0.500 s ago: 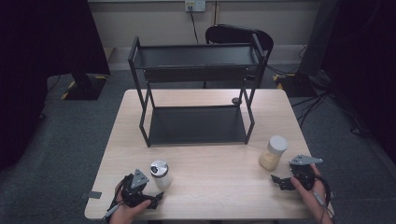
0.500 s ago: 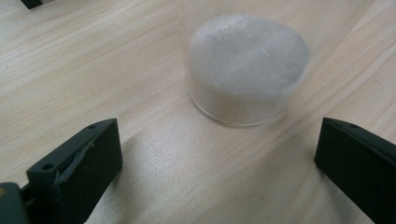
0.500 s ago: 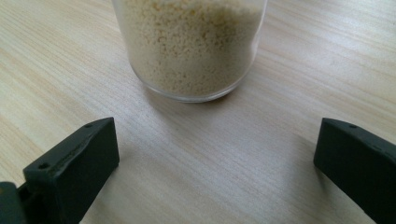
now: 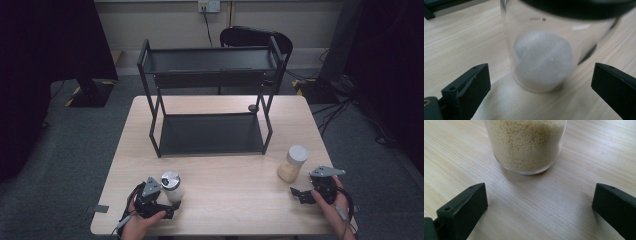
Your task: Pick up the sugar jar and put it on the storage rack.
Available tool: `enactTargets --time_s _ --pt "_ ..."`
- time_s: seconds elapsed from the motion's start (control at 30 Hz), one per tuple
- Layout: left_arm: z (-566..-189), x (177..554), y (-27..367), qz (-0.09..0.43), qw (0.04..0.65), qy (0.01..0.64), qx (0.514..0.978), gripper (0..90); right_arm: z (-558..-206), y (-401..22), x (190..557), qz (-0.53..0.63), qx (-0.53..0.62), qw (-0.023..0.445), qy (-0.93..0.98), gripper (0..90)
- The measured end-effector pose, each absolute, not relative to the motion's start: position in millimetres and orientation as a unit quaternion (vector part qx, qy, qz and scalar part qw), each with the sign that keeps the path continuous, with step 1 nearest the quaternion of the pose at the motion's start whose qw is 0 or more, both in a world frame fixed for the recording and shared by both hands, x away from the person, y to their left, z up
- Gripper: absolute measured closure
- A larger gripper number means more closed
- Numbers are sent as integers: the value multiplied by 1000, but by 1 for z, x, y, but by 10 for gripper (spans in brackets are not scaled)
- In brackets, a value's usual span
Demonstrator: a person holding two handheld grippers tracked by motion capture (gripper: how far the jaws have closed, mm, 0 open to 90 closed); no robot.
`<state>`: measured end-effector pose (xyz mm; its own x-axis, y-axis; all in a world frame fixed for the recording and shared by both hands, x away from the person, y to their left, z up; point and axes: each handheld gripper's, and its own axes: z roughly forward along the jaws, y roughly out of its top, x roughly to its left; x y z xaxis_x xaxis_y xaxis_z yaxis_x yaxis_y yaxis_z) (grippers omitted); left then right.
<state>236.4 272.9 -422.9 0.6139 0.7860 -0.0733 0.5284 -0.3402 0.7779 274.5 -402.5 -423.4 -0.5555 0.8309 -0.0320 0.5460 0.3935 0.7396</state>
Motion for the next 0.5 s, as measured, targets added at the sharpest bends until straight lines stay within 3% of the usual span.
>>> enactTargets --time_s 0.5 --pt "-424 246 263 163 412 411 797 84 -423 -402 274 350 425 204 809 0"
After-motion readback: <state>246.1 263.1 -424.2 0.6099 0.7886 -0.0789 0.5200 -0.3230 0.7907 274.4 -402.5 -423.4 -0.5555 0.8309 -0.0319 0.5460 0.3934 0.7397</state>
